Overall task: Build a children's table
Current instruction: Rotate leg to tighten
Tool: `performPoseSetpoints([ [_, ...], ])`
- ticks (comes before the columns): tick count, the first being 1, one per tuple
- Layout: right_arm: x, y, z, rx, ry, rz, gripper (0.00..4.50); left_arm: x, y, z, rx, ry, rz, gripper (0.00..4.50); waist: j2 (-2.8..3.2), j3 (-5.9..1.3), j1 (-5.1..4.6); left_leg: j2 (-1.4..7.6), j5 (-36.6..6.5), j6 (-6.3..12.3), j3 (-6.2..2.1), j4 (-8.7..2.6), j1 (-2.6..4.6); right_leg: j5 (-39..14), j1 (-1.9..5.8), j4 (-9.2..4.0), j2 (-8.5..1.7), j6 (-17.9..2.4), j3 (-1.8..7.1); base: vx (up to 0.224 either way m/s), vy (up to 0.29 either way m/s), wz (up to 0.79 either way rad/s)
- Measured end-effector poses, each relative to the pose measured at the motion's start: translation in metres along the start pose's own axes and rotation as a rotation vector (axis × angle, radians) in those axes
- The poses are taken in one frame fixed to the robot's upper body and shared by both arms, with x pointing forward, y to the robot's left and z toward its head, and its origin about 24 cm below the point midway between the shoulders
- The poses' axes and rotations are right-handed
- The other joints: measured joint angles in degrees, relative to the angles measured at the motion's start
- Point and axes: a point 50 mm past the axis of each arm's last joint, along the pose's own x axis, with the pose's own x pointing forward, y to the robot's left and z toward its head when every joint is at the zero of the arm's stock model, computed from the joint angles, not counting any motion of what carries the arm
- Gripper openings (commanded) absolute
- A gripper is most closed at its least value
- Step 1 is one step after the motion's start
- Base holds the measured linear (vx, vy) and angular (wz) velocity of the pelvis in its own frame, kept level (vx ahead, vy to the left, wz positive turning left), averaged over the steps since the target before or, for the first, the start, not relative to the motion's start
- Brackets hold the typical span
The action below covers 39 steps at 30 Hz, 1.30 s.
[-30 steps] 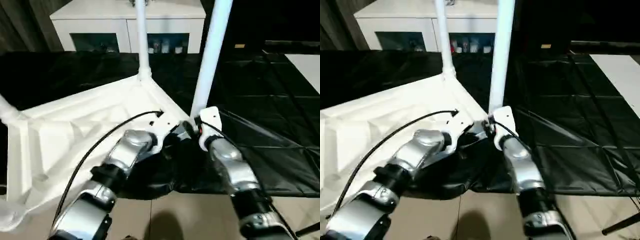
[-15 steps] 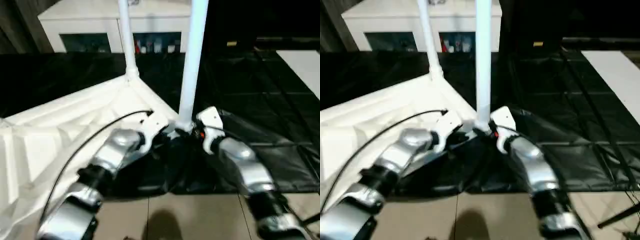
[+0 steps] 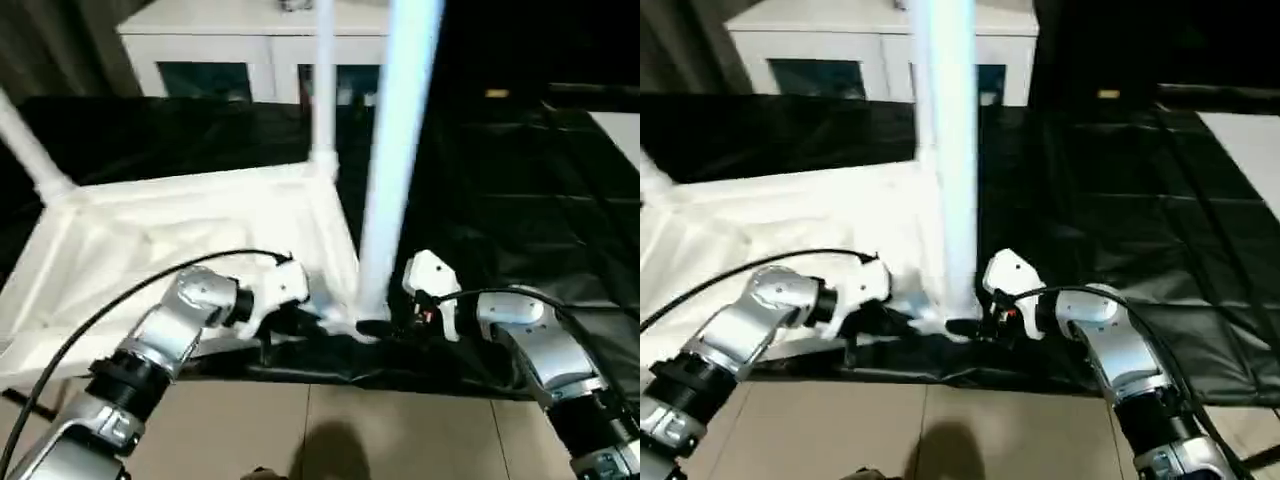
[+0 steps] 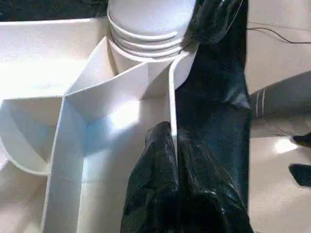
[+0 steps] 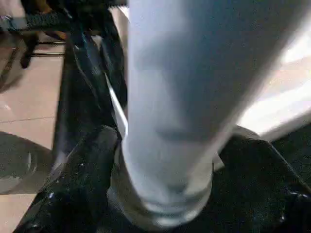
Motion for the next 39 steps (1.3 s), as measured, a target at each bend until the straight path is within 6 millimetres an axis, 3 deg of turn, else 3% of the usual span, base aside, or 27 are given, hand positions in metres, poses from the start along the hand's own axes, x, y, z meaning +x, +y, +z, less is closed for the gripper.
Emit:
performPoseSetpoints([
  [4,0.000,0.003,0.000,-0.013,0.006,0.043,3.52,-0.001,-0.001,0.000,0.003,0.002,-0.005,0.00,0.00,0.00,-0.03,0.01,0.00,0.00,-0.01,0.00,-0.02,0.00,-0.03,0.02,0.00,0.01,-0.04,0.000,0.000,0.00],
  [5,0.000,0.003,0.000,-0.015,0.008,0.047,3.24,-0.001,-0.001,0.000,0.003,0.003,-0.007,0.00,0.00,0.00,-0.04,0.02,0.00,0.00,-0.01,0.00,-0.02,0.00,-0.03,0.02,0.00,0.01,-0.05,0.000,0.000,0.00],
  [8,0.000,0.002,0.001,-0.025,0.009,0.052,3.11,-0.002,-0.001,0.000,0.004,0.004,-0.016,0.00,0.00,0.00,-0.03,0.02,0.00,0.01,-0.01,0.00,-0.04,-0.01,-0.04,0.01,0.00,0.02,-0.05,0.000,0.000,0.00],
  [9,0.000,0.002,0.001,-0.029,0.012,0.057,2.83,-0.002,-0.001,0.000,0.004,0.004,-0.019,0.00,-0.01,0.00,0.01,0.02,0.01,0.01,-0.01,0.00,-0.04,-0.01,-0.04,0.00,0.00,0.02,-0.06,0.000,0.000,0.00],
  [15,0.000,0.001,0.002,-0.051,0.013,0.072,2.53,-0.003,-0.001,-0.001,0.004,0.007,-0.020,0.00,-0.01,-0.01,-0.04,0.02,0.01,0.01,-0.01,0.01,-0.04,-0.01,-0.04,0.01,0.00,0.02,-0.06,0.000,0.000,0.00],
  [27,0.003,-0.001,0.001,-0.046,0.004,0.048,2.45,-0.001,0.000,-0.001,-0.005,0.004,0.005,0.00,-0.03,-0.02,-0.16,0.02,0.01,0.01,-0.01,0.02,0.00,0.01,-0.01,0.05,0.00,0.00,-0.06,0.000,0.000,0.00],
  [39,0.033,-0.014,0.000,0.189,-0.072,-0.423,2.11,0.021,0.021,0.009,-0.132,-0.027,0.268,0.00,0.08,-0.12,-1.51,0.00,0.01,0.00,-0.01,0.03,0.16,0.10,0.05,0.05,0.00,-0.07,0.01,0.000,0.000,0.00],
])
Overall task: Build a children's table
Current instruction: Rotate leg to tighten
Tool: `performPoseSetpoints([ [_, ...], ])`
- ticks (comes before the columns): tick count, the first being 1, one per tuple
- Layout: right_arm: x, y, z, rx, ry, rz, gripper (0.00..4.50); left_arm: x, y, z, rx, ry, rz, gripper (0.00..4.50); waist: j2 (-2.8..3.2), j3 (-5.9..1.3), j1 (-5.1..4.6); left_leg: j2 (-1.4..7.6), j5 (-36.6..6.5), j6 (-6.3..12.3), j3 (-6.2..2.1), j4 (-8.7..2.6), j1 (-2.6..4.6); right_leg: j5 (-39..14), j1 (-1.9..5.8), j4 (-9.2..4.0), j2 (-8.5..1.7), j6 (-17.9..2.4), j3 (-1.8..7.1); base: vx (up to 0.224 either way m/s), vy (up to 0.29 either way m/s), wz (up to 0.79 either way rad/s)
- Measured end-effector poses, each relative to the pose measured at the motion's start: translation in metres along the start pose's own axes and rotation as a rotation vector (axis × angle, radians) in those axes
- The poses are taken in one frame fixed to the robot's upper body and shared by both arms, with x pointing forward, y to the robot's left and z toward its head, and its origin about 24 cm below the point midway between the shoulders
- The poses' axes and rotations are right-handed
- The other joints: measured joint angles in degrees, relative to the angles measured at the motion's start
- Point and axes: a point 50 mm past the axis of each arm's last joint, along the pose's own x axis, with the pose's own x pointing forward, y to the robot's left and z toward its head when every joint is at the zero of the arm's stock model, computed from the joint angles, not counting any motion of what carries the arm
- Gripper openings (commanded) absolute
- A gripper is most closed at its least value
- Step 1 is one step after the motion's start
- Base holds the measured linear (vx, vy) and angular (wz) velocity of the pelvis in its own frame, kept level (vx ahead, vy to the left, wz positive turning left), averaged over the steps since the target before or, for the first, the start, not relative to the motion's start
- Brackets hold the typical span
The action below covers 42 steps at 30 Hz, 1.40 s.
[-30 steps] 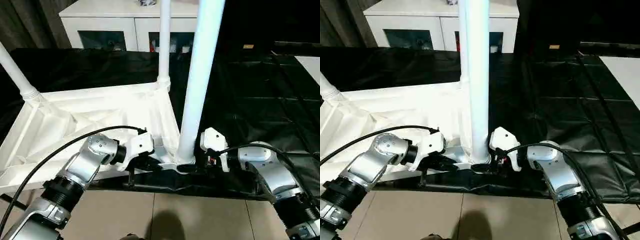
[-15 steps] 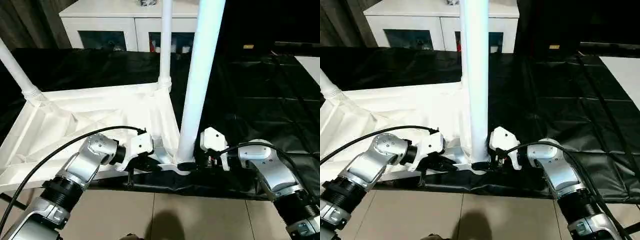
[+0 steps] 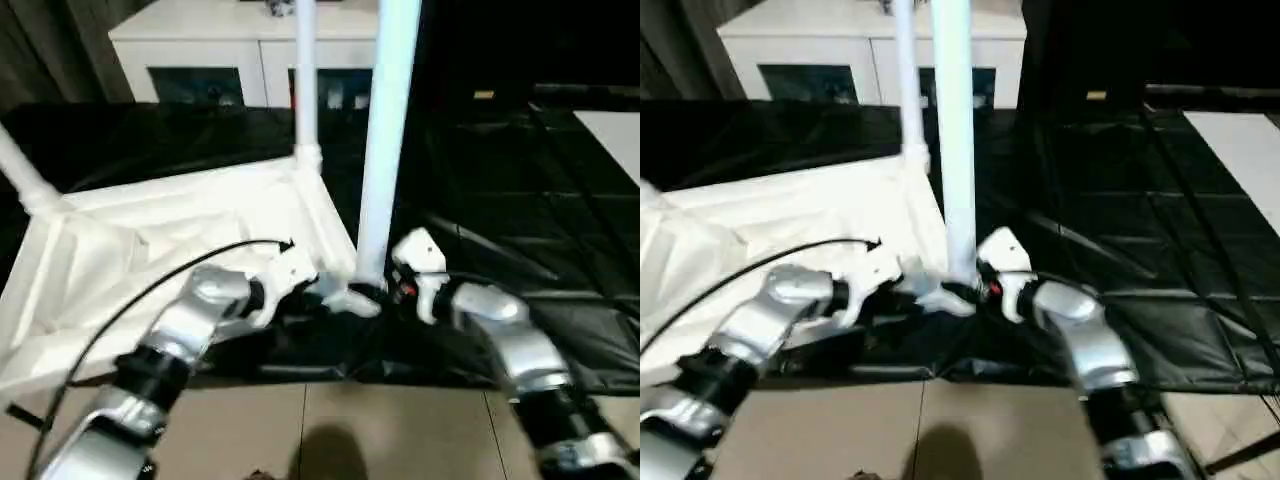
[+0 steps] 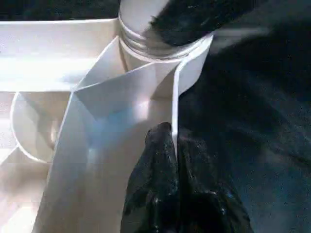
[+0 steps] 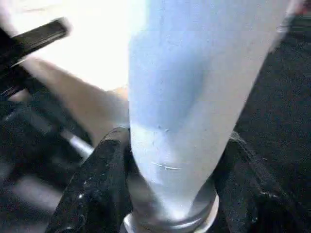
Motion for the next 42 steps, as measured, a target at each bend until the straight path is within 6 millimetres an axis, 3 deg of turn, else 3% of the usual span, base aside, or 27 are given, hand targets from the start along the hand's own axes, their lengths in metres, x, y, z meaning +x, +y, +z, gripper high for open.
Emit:
performPoseSetpoints([
  [5,0.017,-0.002,0.004,0.055,0.003,-0.228,2.06,0.018,0.004,0.010,-0.057,-0.004,0.102,0.00,0.32,-0.21,-0.46,-0.07,0.00,0.00,0.00,0.00,-0.02,0.00,0.00,-0.03,-0.04,0.00,0.02,0.000,0.000,0.00],
  [11,0.033,-0.007,0.011,0.144,0.019,-0.469,2.03,0.038,0.006,0.024,-0.120,-0.009,0.206,0.00,0.40,-0.25,-0.37,-0.08,0.00,0.00,0.00,-0.02,-0.06,-0.01,0.00,-0.09,-0.05,0.01,0.02,0.000,0.000,0.00],
  [16,0.036,-0.010,0.012,0.150,0.019,-0.510,2.03,0.044,0.006,0.028,-0.129,-0.011,0.232,0.00,0.43,-0.27,-0.39,-0.10,0.00,0.01,0.00,-0.04,-0.07,-0.03,0.04,-0.16,-0.07,0.06,0.01,0.000,0.000,0.00],
  [18,0.035,-0.010,0.011,0.162,0.004,-0.510,2.70,0.044,0.006,0.028,-0.125,-0.015,0.232,0.00,0.43,-0.27,-0.28,-0.10,0.00,0.01,0.00,-0.06,-0.10,-0.04,0.01,-0.17,-0.08,0.06,0.00,0.000,0.000,0.00],
  [19,0.034,-0.011,0.011,0.164,0.000,-0.507,2.70,0.044,0.006,0.028,-0.122,-0.016,0.232,0.00,0.43,-0.27,-0.29,-0.10,0.00,0.01,0.00,-0.07,-0.11,-0.04,-0.01,-0.16,-0.08,0.06,-0.01,0.000,0.000,0.00],
  [22,0.034,-0.007,0.010,0.161,-0.020,-0.459,2.79,0.040,0.009,0.026,-0.109,-0.012,0.244,0.00,0.40,-0.26,-0.70,-0.10,0.00,0.01,0.00,-0.07,-0.12,-0.04,-0.05,-0.16,-0.07,0.06,0.01,0.000,0.000,0.00],
  [25,0.031,-0.009,0.010,0.155,-0.026,-0.406,3.16,0.036,0.010,0.024,-0.092,-0.019,0.228,0.00,0.37,-0.23,-1.00,-0.09,0.00,0.01,-0.01,-0.08,-0.12,-0.05,-0.10,-0.17,-0.07,0.09,-0.01,0.000,0.000,0.00],
  [29,0.015,-0.014,0.005,0.058,-0.010,-0.238,3.16,0.026,0.008,0.017,-0.053,-0.036,0.148,0.00,0.38,-0.23,-1.02,-0.07,0.02,0.05,-0.04,-0.07,-0.21,-0.18,-0.18,-0.17,-0.04,0.28,-0.02,0.000,0.000,0.00],
  [34,-0.019,-0.014,-0.005,-0.112,0.049,0.072,3.16,0.003,-0.003,0.001,0.006,-0.054,-0.048,0.00,0.33,-0.22,-0.27,0.07,0.12,0.32,-0.08,-0.11,-0.28,-0.44,-0.22,-0.10,0.03,0.39,-0.16,0.000,0.000,0.00],
  [38,-0.028,-0.006,-0.005,-0.148,0.058,0.246,3.16,-0.016,-0.008,-0.008,0.057,-0.017,-0.174,0.00,0.43,-0.20,0.38,0.17,0.01,0.08,-0.08,-0.09,-0.29,-0.44,-0.21,-0.03,0.04,0.38,-0.27,0.000,0.000,0.00],
  [42,-0.031,0.000,-0.006,-0.146,0.060,0.328,3.16,-0.021,-0.012,-0.009,0.087,0.006,-0.232,0.00,0.37,-0.18,0.95,0.14,-0.03,0.03,-0.03,0.02,-0.29,-0.36,-0.16,-0.05,0.03,0.25,-0.17,0.000,0.000,0.00],
])
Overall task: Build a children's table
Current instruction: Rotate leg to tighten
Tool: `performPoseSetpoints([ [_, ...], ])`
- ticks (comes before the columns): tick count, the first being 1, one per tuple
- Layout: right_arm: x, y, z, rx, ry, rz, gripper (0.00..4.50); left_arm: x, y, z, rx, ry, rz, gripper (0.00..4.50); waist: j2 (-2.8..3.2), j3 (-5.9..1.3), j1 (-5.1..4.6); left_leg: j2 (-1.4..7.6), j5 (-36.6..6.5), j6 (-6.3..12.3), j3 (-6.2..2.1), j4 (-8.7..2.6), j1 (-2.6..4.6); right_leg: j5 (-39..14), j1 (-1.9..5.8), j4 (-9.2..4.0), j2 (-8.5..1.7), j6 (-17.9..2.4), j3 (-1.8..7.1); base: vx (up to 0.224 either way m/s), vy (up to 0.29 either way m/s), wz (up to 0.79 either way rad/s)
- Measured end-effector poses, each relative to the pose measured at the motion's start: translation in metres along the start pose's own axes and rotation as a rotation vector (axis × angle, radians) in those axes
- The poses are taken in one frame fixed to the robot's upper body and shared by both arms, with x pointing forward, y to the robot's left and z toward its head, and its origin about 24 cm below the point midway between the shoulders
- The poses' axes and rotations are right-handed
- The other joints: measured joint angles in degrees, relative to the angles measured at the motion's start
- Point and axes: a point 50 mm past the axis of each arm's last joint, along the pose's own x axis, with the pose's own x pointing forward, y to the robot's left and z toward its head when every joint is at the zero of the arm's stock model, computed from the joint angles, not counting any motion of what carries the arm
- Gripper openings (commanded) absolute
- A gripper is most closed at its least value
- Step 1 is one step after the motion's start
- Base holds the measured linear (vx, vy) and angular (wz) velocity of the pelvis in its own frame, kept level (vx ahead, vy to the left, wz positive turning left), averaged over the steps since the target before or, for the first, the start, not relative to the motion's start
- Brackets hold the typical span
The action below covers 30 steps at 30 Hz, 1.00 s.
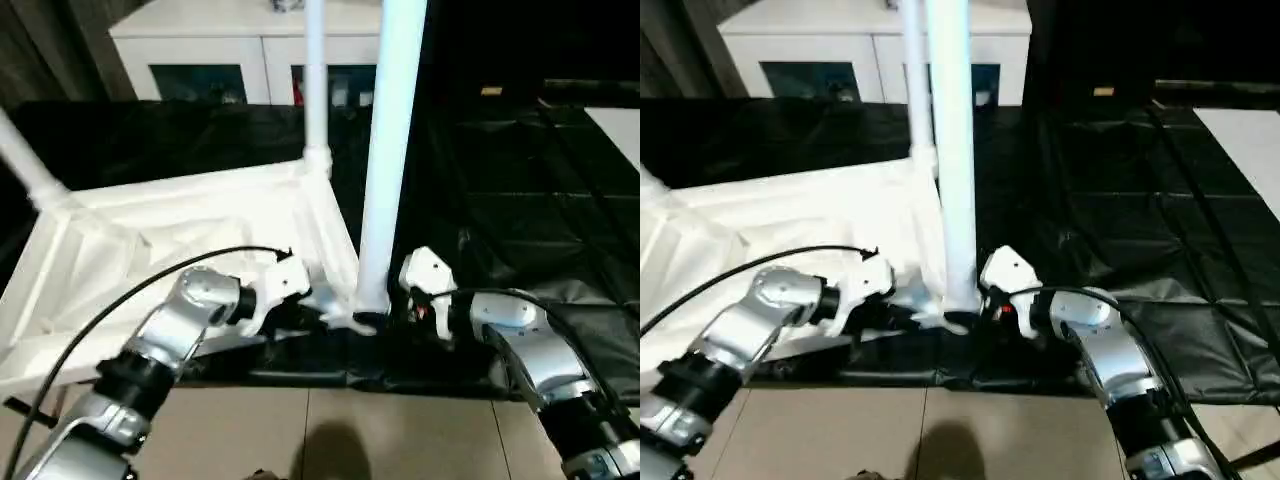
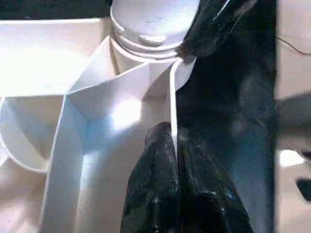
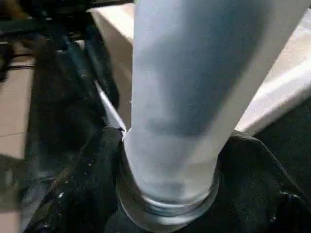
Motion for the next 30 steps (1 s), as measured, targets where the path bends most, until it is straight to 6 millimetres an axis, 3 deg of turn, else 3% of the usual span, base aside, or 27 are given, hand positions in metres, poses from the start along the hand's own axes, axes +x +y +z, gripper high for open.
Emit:
performPoseSetpoints([
  [5,-0.003,0.003,0.001,-0.010,0.002,0.080,3.16,-0.005,-0.004,-0.002,0.015,0.019,-0.040,0.00,-0.04,0.00,0.30,-0.01,0.00,0.00,0.01,0.03,0.00,0.02,-0.01,0.02,0.00,-0.02,0.01,0.000,0.000,0.00],
  [9,-0.002,0.003,0.004,-0.033,0.010,0.125,2.89,-0.007,-0.004,-0.003,0.016,0.025,-0.057,0.00,-0.04,0.00,0.36,0.01,0.00,0.00,0.01,0.02,-0.01,0.02,-0.01,0.03,0.00,-0.02,-0.01,0.000,0.000,0.00],
  [14,-0.002,0.002,0.005,-0.036,0.010,0.131,2.57,-0.007,-0.004,-0.003,0.016,0.026,-0.056,0.00,-0.05,0.00,0.33,0.00,0.00,0.01,0.01,0.03,-0.01,0.02,-0.01,0.03,0.00,-0.02,0.00,0.000,0.000,0.00],
  [23,-0.001,0.002,0.005,-0.031,0.009,0.124,2.51,-0.007,-0.004,-0.003,0.010,0.030,-0.050,0.00,-0.06,-0.01,0.26,0.01,0.01,0.01,0.01,0.05,0.00,0.02,-0.01,0.07,0.00,-0.02,-0.01,0.000,0.000,0.00],
  [25,0.005,0.001,0.005,-0.020,0.000,0.089,2.50,-0.004,-0.002,-0.002,0.004,0.025,-0.018,0.00,-0.08,-0.02,0.19,0.01,0.01,0.00,0.01,0.06,0.07,0.04,0.00,0.16,0.00,-0.05,0.00,0.000,0.000,0.00],
  [30,0.022,-0.012,0.004,0.068,-0.004,-0.207,2.48,0.012,0.018,0.007,-0.053,0.025,0.171,0.00,-0.11,0.00,-0.25,-0.01,0.03,-0.06,0.01,0.04,0.25,0.16,0.11,0.13,0.00,-0.23,0.04,0.000,0.000,0.00],
])
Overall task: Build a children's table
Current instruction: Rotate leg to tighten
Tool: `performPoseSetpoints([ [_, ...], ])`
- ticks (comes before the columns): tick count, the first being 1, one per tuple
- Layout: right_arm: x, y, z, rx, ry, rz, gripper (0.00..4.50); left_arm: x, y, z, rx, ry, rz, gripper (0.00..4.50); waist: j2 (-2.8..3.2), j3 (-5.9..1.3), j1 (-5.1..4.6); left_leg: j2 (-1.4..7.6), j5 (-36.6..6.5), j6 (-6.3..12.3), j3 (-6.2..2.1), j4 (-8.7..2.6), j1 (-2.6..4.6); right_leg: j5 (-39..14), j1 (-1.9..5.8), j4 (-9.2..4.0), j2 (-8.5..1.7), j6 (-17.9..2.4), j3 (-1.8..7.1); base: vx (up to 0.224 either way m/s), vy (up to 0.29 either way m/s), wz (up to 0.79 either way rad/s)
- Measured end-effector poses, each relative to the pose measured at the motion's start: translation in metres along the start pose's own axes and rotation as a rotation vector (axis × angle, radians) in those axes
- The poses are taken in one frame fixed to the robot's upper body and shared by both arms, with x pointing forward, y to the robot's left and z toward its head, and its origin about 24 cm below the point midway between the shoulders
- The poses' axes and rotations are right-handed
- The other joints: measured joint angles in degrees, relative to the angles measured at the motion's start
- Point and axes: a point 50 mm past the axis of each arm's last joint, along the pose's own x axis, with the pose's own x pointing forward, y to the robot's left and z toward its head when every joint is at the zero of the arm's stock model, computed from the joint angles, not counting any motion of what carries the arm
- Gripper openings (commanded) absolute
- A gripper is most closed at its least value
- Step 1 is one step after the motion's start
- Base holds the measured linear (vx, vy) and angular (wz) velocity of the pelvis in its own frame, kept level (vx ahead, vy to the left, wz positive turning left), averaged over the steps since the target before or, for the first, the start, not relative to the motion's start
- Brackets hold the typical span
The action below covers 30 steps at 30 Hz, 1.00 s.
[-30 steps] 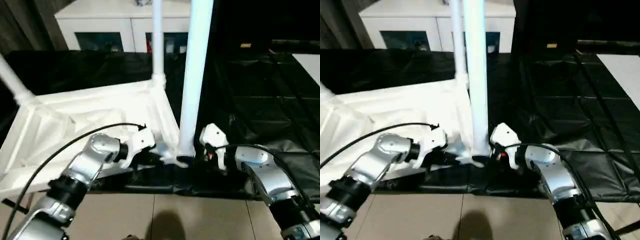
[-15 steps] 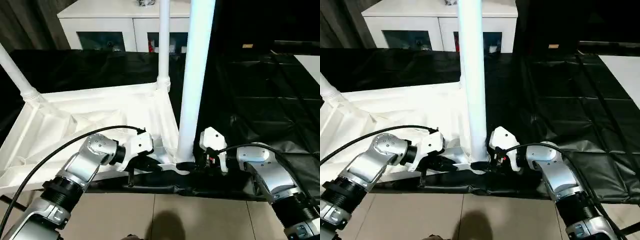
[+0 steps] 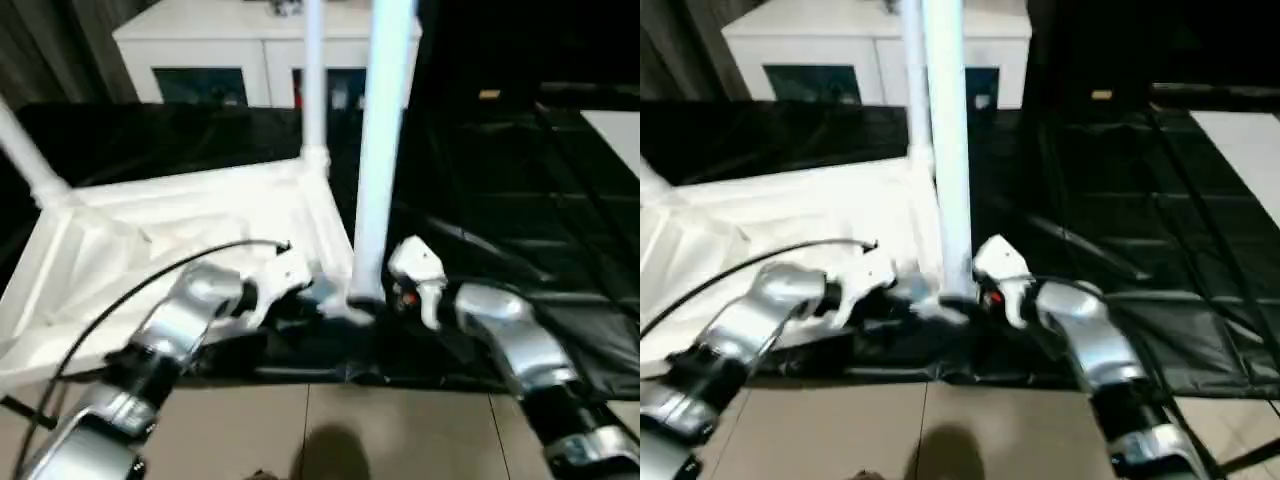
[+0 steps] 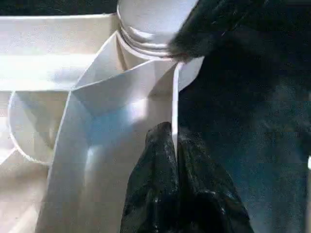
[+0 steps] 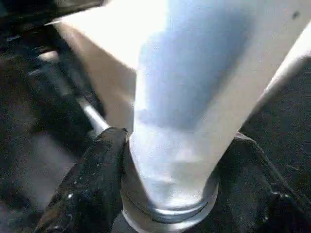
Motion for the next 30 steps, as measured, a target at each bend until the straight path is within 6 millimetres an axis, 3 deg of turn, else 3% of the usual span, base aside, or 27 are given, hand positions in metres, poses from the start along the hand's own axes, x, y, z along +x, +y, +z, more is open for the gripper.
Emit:
performPoseSetpoints([
  [5,0.012,-0.007,0.001,0.084,-0.003,-0.242,2.45,0.020,0.005,0.012,-0.073,-0.025,0.118,0.00,0.00,0.00,-0.94,-0.12,0.01,0.01,0.00,0.02,-0.04,0.07,0.02,-0.10,-0.04,-0.06,0.10,0.000,0.000,0.00],
  [9,0.022,-0.014,0.004,0.154,0.002,-0.451,2.44,0.039,0.007,0.024,-0.137,-0.050,0.221,0.00,0.06,-0.03,-1.10,-0.14,0.01,0.02,0.00,0.01,-0.10,0.15,-0.02,-0.12,-0.07,-0.04,0.08,0.000,0.000,0.00],
  [16,0.041,-0.015,0.015,0.247,-0.026,-0.640,2.38,0.050,0.011,0.032,-0.168,-0.059,0.324,0.00,0.11,-0.06,-1.46,-0.14,0.01,0.03,-0.01,-0.07,-0.12,0.10,-0.08,-0.21,-0.04,0.04,0.08,0.000,0.000,0.00],
  [21,0.044,-0.015,0.015,0.239,-0.044,-0.621,2.38,0.048,0.013,0.030,-0.153,-0.062,0.331,0.00,0.10,-0.05,-1.76,-0.14,0.01,0.02,-0.01,-0.08,-0.14,0.10,-0.09,-0.22,-0.04,0.04,0.08,0.000,0.000,0.00],
  [22,0.043,-0.016,0.015,0.240,-0.052,-0.605,2.72,0.047,0.014,0.029,-0.147,-0.063,0.325,0.00,0.08,-0.03,-1.86,-0.13,0.01,0.02,-0.01,-0.09,-0.14,0.10,-0.11,-0.21,-0.05,0.04,0.08,0.000,0.000,0.00],
  [26,0.042,-0.014,0.016,0.237,-0.080,-0.512,2.94,0.039,0.017,0.025,-0.132,-0.059,0.305,0.00,0.08,-0.03,-2.45,-0.07,0.02,0.03,-0.03,-0.12,-0.15,0.10,-0.19,-0.19,0.01,0.04,0.06,0.000,0.000,0.00],
  [30,0.025,-0.017,0.011,0.178,-0.085,-0.336,3.40,0.027,0.015,0.017,-0.093,-0.054,0.237,0.00,0.07,-0.02,-2.38,-0.02,0.16,0.28,-0.04,-0.12,-0.19,0.05,-0.23,-0.20,0.04,0.10,0.01,0.000,0.000,0.00],
])
